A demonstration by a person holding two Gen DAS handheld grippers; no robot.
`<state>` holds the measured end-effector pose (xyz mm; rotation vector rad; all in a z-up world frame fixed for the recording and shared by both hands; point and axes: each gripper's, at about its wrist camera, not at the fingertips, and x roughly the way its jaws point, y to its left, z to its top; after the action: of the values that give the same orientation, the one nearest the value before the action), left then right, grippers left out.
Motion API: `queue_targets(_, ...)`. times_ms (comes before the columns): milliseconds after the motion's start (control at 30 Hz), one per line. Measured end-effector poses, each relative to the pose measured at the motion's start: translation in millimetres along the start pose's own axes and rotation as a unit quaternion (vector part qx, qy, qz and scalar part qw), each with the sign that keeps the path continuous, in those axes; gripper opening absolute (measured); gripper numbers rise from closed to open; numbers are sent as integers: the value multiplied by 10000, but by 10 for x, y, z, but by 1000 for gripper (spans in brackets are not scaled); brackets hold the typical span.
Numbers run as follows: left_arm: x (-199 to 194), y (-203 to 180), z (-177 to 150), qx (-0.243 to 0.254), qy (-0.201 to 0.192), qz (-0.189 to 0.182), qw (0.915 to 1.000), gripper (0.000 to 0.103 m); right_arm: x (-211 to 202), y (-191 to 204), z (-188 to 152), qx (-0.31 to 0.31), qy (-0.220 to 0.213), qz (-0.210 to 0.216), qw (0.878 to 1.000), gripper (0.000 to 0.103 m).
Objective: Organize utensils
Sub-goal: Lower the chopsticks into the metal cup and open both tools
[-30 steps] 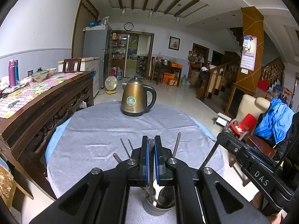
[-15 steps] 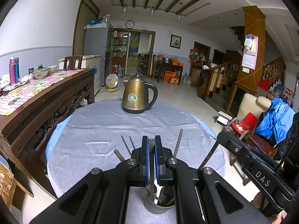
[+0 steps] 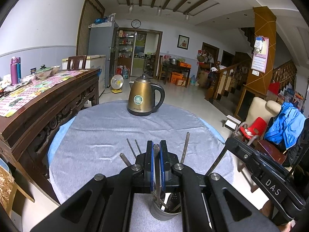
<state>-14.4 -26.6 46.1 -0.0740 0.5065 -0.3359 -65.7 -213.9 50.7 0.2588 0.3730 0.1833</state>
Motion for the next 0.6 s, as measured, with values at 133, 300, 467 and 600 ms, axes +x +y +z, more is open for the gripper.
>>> queue_targets(133,-7,-4,3,-8,19,44,10000,11,31,-11,-13,65,70,87,9999,10)
queue_targets(300,-42,3,2,-5,-105,154,9998,49,16,-81,-18,337,58,223,9992,42)
queue_targets(467,-49,5,7,43,-122,231,9996,51,-117,-149,8,440,-330,171,9983,54)
queue_targets(600,-32,33,-4,33,-89,316,9995,54,-102,-223,5,572,-325,39,9978,54)
